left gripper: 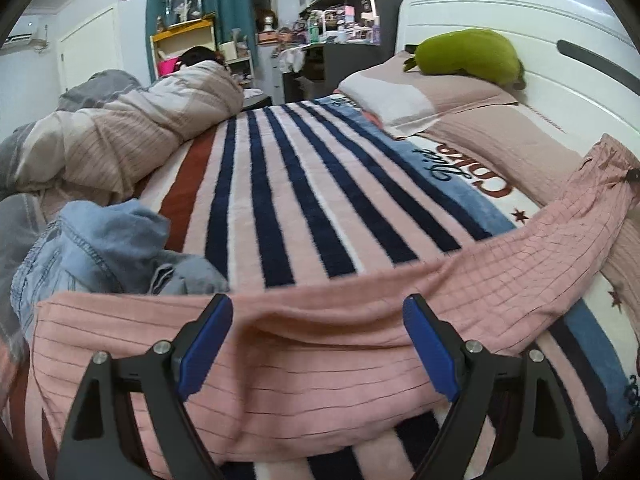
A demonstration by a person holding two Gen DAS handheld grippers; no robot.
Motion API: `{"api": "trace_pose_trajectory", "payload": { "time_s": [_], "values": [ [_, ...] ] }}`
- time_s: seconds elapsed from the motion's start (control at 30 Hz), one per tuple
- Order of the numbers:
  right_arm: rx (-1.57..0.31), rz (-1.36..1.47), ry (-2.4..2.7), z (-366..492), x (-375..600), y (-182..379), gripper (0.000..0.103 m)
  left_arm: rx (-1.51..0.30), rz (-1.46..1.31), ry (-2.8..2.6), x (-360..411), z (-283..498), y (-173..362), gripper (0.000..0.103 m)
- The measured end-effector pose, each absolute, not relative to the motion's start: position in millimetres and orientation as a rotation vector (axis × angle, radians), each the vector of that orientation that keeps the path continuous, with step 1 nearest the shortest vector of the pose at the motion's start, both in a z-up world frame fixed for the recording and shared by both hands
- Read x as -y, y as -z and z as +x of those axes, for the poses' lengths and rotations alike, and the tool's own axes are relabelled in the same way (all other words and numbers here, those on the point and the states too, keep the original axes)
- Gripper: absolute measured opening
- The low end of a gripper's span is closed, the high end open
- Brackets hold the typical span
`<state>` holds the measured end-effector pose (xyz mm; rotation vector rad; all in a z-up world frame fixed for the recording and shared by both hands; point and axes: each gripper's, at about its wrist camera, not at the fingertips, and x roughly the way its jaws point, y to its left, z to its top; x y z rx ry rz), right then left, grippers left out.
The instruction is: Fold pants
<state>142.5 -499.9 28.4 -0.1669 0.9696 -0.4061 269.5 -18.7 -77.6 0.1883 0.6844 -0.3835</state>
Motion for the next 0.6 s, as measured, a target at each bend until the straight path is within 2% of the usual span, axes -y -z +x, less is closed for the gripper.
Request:
{"api": "trace_pose_trajectory", "payload": {
  "time_s": [0.17,0.27,0.33,0.37,0.6],
  "values": [
    [-1.020,-0.134,0.476,113.3,533.5,-35.3,0.012,-0.684,0.195,0.453,30.7,257.3,72.4,0.085],
    [-1.056,-0.126,0.464,110.3,536.0,-19.2,0.023,-0.687,0.210,0.440,33.3,251.5,68.8,0.085],
    [-1.039,-0.141,0.449,105.1,532.1,-16.5,0.043,-0.695,0.211,0.426,29.1,244.5,63.4,0.085],
    [-1.020,-0.140,0.443,100.4,529.9,-18.3,0.047,-0.705,0.212,0.413,24.9,239.3,62.6,0.085],
    [-0.855,-0.209,0.359,64.6,480.5,-43.1,0.058,-0.831,0.337,0.224,-17.8,199.2,83.1,0.085]
  ]
}}
